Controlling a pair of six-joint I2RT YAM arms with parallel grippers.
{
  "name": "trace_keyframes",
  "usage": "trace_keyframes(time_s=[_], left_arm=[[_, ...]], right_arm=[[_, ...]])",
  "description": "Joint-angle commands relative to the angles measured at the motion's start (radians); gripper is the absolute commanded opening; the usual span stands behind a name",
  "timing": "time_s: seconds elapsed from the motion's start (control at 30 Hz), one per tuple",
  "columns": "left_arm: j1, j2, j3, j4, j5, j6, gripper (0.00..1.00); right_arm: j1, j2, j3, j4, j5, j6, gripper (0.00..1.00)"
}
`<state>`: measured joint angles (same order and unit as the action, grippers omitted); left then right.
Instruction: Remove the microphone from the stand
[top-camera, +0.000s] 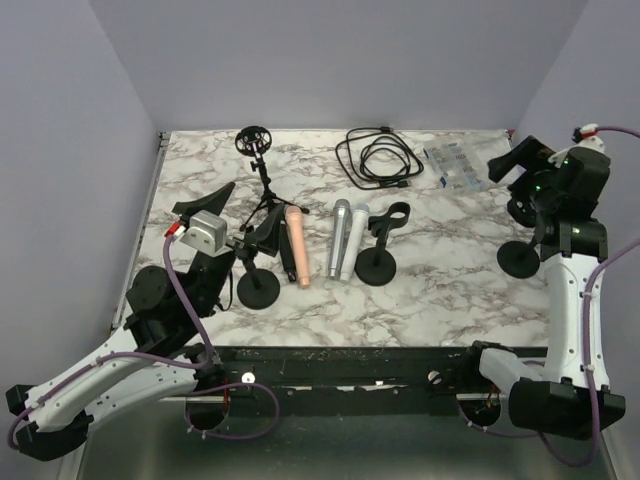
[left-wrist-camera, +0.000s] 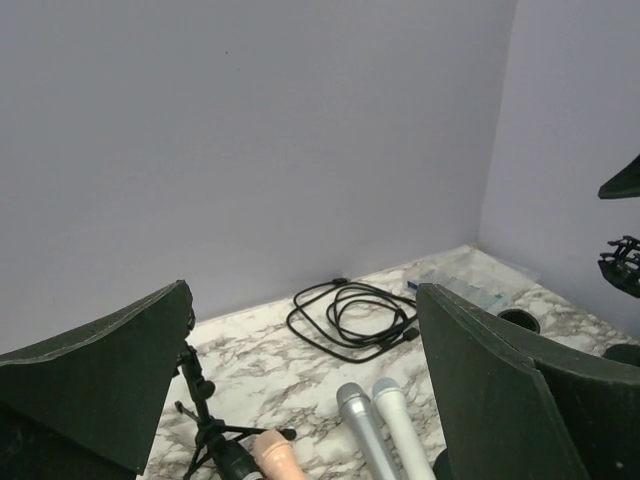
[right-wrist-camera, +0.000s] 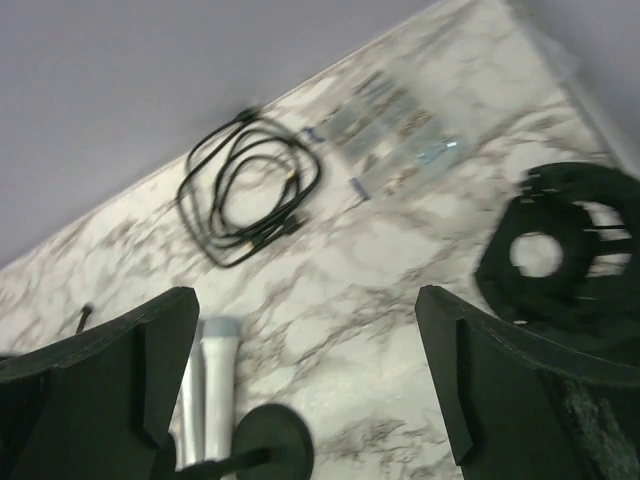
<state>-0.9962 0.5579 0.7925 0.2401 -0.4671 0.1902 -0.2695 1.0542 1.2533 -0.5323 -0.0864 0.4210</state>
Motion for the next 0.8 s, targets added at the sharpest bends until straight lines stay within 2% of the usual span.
trace_keyframes(time_s=[0.0,0.17,0.33,0.4,0.6,0.77], left_arm=[[-0.004,0.038,-0.016,0.017,-0.030,0.019,0.99],[-0.004,0.085,-0.005,0.004,-0.058,0.012,0.98],[-0.002,0.057,0.022,-0.048,-0.094,-0.034,0.99],[-0.002,0.013,0.036,-0.082,-0.093,-0.046,0.99],[-0.001,-0.191,0.054,-0.174,-0.076,-0.116,0.99],[-0.001,-0.351,0.073,-0.228,-0.035,-0.149,0.99]], right_arm=[[0.159,-0.015,-0.045,0.070,-0.157,0.003,1.00],[0.327,-0.070,-0.103,0.151,-0.191,-0.007,1.00],[0.357,-0.099,-0.097,0.180,-0.340,0.001,1.00],[0.357,-0.111,-0.066,0.158,-0.351,-0.034,1.00],[0.357,-0.232,-0.015,0.130,-0.149,-0.131,1.00],[0.357,-0.337,-0.061,0.181,-0.024,-0.116,1.00]])
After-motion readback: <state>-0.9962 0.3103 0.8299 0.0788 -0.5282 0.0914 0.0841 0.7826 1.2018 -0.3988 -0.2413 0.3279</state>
